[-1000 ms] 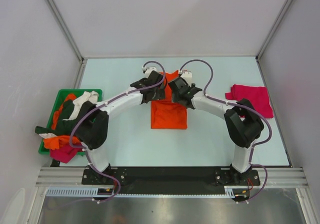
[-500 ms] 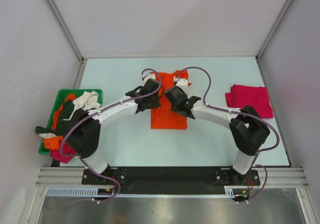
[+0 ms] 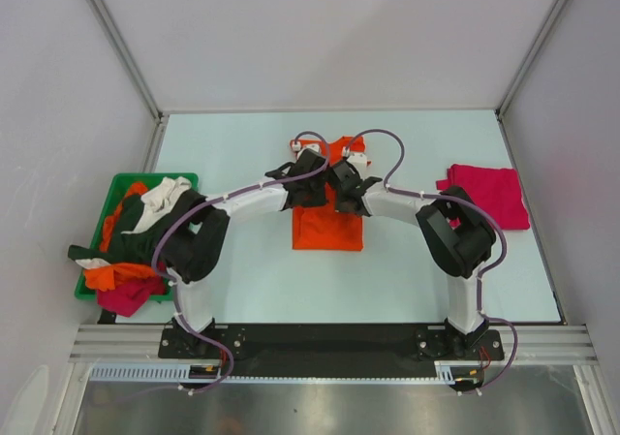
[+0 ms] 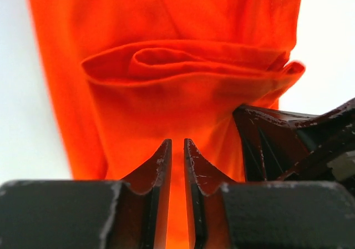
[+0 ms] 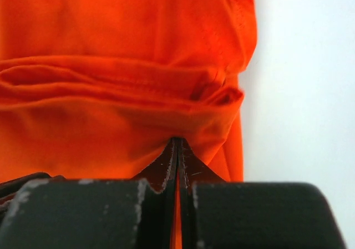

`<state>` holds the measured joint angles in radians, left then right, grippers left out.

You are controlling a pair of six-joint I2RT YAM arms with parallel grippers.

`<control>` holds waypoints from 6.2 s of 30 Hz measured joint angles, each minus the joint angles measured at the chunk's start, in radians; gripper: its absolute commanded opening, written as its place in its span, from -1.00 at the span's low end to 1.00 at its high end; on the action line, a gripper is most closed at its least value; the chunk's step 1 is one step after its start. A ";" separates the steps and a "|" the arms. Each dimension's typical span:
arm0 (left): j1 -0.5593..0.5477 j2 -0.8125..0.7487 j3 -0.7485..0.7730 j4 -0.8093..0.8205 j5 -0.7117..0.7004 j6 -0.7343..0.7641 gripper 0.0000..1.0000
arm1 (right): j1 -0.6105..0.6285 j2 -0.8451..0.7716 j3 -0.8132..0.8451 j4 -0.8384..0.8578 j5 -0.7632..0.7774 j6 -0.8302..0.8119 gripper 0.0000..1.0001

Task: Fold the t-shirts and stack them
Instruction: Fold the folded rectangular tshirt in 1/3 of the way, then grab one side of the 2/3 rectangular tshirt with both arms, then fold the long partially folded tshirt into a neat square

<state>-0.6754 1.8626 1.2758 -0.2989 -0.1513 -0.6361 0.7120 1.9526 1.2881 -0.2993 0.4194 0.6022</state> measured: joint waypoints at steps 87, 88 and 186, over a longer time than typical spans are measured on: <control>-0.062 -0.300 -0.478 0.061 -0.082 -0.116 -0.09 | 0.152 -0.325 -0.457 0.077 0.021 0.170 -0.20; -0.062 -0.299 -0.478 0.057 -0.082 -0.116 -0.10 | 0.152 -0.326 -0.458 0.077 0.021 0.171 -0.19; 0.132 0.036 0.307 -0.153 -0.126 0.045 -1.00 | -0.215 0.025 0.282 -0.071 -0.002 -0.078 -1.00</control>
<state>-0.5434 1.8984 1.5829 -0.4515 -0.2775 -0.5915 0.4969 1.9774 1.5696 -0.3698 0.4171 0.5240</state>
